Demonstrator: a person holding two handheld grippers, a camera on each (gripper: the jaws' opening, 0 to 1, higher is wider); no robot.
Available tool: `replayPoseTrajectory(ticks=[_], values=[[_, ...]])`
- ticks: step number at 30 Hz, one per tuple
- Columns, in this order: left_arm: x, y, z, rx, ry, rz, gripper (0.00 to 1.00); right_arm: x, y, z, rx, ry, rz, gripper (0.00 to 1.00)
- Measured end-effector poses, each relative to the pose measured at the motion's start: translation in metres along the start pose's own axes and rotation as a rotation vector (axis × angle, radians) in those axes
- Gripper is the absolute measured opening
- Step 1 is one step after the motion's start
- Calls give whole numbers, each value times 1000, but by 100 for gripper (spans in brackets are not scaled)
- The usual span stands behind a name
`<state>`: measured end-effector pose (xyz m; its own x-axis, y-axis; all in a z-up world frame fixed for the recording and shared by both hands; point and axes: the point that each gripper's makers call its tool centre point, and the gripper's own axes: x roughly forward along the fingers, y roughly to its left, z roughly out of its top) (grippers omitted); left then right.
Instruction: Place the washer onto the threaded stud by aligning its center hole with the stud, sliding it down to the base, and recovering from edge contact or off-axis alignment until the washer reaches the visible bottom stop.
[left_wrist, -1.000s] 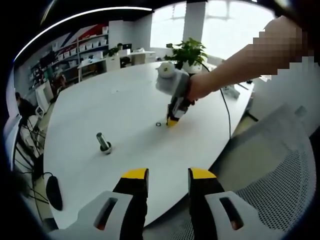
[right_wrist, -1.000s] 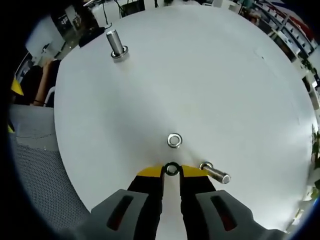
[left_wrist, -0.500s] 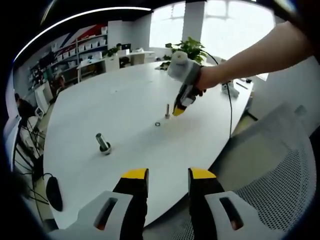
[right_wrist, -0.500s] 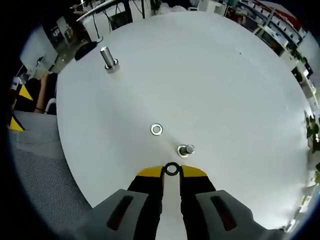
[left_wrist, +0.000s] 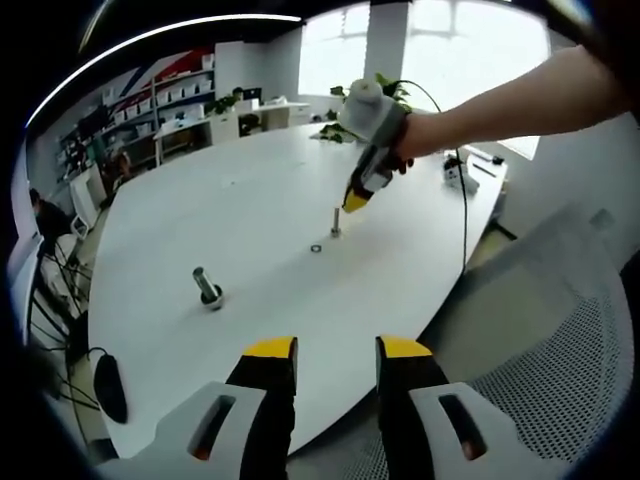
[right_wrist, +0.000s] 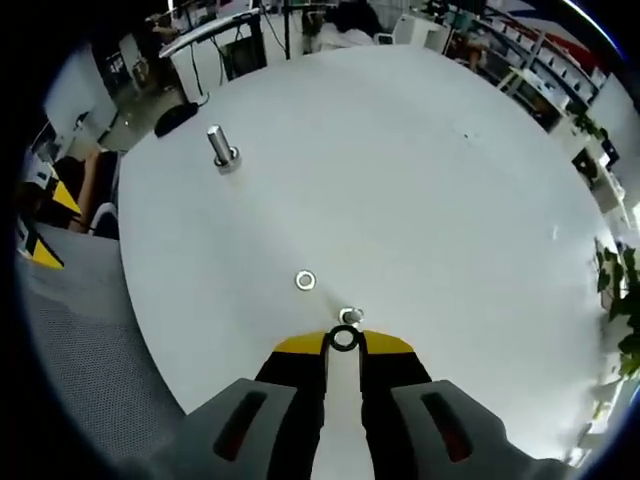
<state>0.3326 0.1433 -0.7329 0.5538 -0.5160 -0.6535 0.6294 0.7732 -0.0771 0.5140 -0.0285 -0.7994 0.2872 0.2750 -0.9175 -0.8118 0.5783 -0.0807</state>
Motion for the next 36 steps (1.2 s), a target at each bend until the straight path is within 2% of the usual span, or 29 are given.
replayPoseTrajectory(ticks=[2, 5, 12, 16, 24, 36], values=[[0, 0, 0, -2, 0, 1, 29, -1, -6, 1, -4, -3, -11, 13], [0, 0, -1, 0, 2, 2, 29, -3, -10, 5, 49, -26, -4, 13], [0, -1, -2, 5, 9, -1, 29, 0, -13, 8, 43, -26, -5, 13], [0, 0, -1, 1, 6, 2, 29, 6, -11, 9, 15, -12, -1, 13], [0, -1, -2, 0, 7, -1, 29, 11, -10, 11, 23, -1, 11, 13], [2, -1, -3, -10, 17, -6, 29, 27, -10, 1, 15, 44, 24, 13]])
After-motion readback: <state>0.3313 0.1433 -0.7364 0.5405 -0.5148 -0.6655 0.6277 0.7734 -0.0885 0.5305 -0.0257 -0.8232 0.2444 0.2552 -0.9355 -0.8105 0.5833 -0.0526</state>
